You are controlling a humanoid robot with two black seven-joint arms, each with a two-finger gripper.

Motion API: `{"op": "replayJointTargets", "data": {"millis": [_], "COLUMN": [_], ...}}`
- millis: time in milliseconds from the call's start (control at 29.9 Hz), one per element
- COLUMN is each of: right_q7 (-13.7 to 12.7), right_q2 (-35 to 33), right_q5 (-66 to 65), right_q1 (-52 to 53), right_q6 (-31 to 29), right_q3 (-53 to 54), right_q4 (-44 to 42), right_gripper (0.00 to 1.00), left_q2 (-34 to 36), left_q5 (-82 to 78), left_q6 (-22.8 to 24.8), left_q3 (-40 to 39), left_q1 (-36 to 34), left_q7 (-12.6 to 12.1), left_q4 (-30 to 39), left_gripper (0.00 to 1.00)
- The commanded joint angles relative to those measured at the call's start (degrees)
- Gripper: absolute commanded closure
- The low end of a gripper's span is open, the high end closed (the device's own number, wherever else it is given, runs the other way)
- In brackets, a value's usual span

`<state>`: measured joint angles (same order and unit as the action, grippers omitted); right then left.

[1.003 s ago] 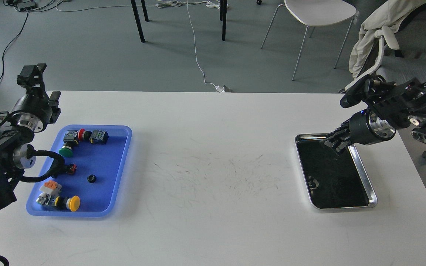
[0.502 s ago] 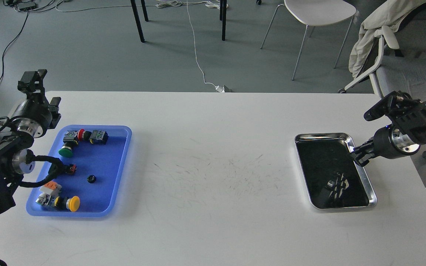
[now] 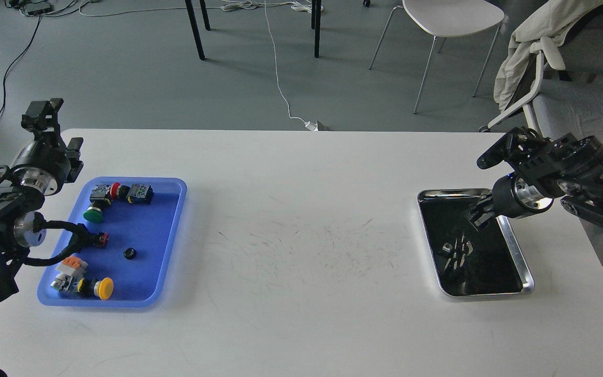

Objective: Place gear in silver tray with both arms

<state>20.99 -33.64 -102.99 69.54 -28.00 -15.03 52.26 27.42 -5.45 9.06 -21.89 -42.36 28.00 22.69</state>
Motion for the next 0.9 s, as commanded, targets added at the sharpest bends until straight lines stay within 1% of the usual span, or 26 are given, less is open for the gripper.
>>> {"op": "replayJointTargets", "data": {"millis": [0, 134, 201, 301, 368, 468, 535, 635, 669, 736, 869], "right_q7": [0.0, 0.0, -0.2, -0.2, -0.2, -0.3, -0.3, -0.3, -0.3, -0.3, -0.3], "right_q2": [1.6, 2.3, 2.6, 2.9, 2.9, 2.9, 2.9, 2.9, 2.9, 2.9, 2.9], "right_q5": [0.0, 0.2, 0.2, 0.3, 0.4, 0.4, 0.5, 0.6, 0.6, 0.6, 0.8], "right_q1": [-0.6, -0.7, -0.8, -1.2, -1.2, -1.3, -1.3, -1.2, -1.2, -1.1, -1.3], "right_q6": [0.0, 0.0, 0.0, 0.0, 0.0, 0.0, 0.0, 0.0, 0.0, 0.0, 0.0], "right_q3": [0.0, 0.0, 0.0, 0.0, 0.0, 0.0, 0.2, 0.3, 0.4, 1.0, 2.5], "right_q4": [-1.8, -2.5, -3.0, -3.6, -3.6, -3.6, -3.6, -3.6, -3.6, -3.7, -4.4], "right_gripper": [0.96, 0.94, 0.88, 0.84, 0.77, 0.73, 0.65, 0.62, 0.59, 0.47, 0.43], "left_q2": [0.1, 0.2, 0.2, 0.2, 0.2, 0.2, 0.2, 0.2, 0.2, 0.2, 0.2], "left_q5": [0.1, 0.0, 0.0, 0.0, 0.0, 0.0, 0.0, 0.0, 0.0, 0.0, -0.1], "left_q6": [0.0, 0.0, 0.0, 0.0, 0.0, 0.0, -0.1, -0.2, -0.2, -0.2, -0.3], "left_q3": [-0.1, -0.1, -0.1, -0.1, -0.1, -0.1, -0.1, 0.0, 0.0, 0.0, 0.1], "left_q1": [0.0, 0.0, 0.0, 0.0, 0.0, 0.0, 0.0, 0.0, 0.0, 0.1, 0.2], "left_q7": [0.0, 0.0, 0.0, 0.0, 0.0, 0.0, 0.0, 0.0, 0.0, 0.0, 0.0], "left_q4": [0.0, -0.1, -0.1, -0.1, -0.1, -0.2, -0.1, -0.2, -0.2, -0.2, -0.2], "left_gripper": [0.02, 0.02, 0.02, 0.02, 0.02, 0.02, 0.02, 0.02, 0.02, 0.02, 0.02]}}
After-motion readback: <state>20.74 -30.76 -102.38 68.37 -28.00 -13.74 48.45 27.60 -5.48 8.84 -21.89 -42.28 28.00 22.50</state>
